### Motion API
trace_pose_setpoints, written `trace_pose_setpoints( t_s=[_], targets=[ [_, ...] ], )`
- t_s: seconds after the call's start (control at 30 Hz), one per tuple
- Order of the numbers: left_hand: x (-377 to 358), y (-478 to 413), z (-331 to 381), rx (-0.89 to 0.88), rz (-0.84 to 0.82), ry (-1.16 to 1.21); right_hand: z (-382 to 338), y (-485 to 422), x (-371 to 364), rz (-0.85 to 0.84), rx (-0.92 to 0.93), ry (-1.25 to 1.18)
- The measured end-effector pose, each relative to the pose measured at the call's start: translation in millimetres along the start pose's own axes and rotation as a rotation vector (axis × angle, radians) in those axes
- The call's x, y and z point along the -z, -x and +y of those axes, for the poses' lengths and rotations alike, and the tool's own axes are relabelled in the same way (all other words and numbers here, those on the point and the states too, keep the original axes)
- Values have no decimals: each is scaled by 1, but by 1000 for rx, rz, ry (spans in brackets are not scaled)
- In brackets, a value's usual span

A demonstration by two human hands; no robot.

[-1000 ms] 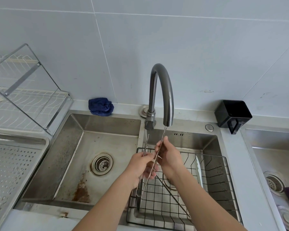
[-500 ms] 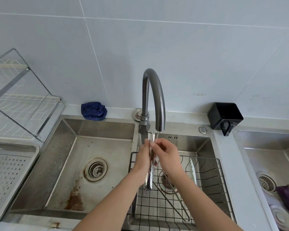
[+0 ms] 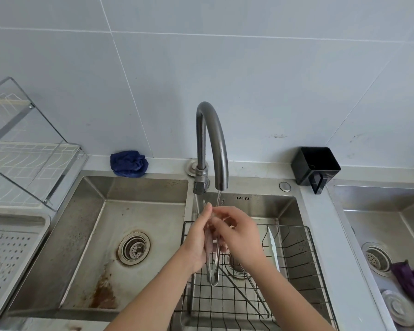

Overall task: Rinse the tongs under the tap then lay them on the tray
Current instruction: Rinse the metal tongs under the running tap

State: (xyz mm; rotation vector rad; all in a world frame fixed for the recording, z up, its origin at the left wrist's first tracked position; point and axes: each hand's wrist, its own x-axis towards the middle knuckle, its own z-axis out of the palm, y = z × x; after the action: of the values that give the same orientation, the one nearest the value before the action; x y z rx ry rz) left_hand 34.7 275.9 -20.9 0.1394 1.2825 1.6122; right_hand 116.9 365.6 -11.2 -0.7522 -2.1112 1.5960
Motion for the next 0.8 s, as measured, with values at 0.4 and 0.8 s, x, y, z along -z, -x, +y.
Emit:
trace_pose_setpoints(
  t_s=[0.4,0.8],
  targets=[
    [17,1,1,5,-1,-89,-6,-19,3,67,-77,-25],
    [50,25,-17,99,178,-76,-7,-27,-4,-115,-151,-162]
  ],
)
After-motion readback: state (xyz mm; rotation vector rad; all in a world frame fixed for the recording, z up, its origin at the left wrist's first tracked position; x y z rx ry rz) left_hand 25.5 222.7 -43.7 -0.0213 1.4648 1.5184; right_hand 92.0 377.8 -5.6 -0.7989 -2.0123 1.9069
